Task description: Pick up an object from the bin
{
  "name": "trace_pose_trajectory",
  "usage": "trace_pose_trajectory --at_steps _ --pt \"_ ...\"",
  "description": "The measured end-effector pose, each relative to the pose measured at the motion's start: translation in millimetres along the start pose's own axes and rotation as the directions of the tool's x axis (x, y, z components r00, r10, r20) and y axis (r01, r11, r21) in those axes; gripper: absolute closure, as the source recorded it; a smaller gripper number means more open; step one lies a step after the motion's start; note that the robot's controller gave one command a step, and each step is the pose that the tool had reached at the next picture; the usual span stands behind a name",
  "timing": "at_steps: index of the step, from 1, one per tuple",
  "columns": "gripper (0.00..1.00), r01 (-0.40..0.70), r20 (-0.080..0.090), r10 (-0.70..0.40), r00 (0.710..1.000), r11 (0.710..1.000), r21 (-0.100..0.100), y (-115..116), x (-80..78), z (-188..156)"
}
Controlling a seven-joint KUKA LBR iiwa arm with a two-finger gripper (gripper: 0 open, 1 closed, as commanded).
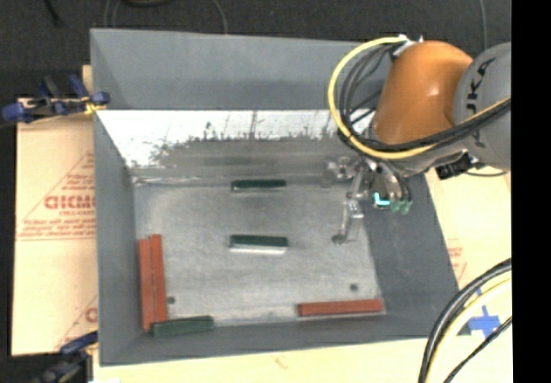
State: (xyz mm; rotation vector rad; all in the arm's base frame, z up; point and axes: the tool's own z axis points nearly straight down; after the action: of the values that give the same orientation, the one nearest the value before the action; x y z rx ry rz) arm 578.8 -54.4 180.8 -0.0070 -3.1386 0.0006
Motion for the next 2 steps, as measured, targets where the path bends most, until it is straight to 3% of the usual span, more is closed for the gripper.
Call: trace_pose_trajectory --at_steps 1,2 --pt "0.0 0.001 0.007 -0.001 1.0 1.0 0.001 0 -1.7 -4" --pt "0.0 -0.061 0.015 0.061 0.998 0.998 0.0 16 -8.9 25"
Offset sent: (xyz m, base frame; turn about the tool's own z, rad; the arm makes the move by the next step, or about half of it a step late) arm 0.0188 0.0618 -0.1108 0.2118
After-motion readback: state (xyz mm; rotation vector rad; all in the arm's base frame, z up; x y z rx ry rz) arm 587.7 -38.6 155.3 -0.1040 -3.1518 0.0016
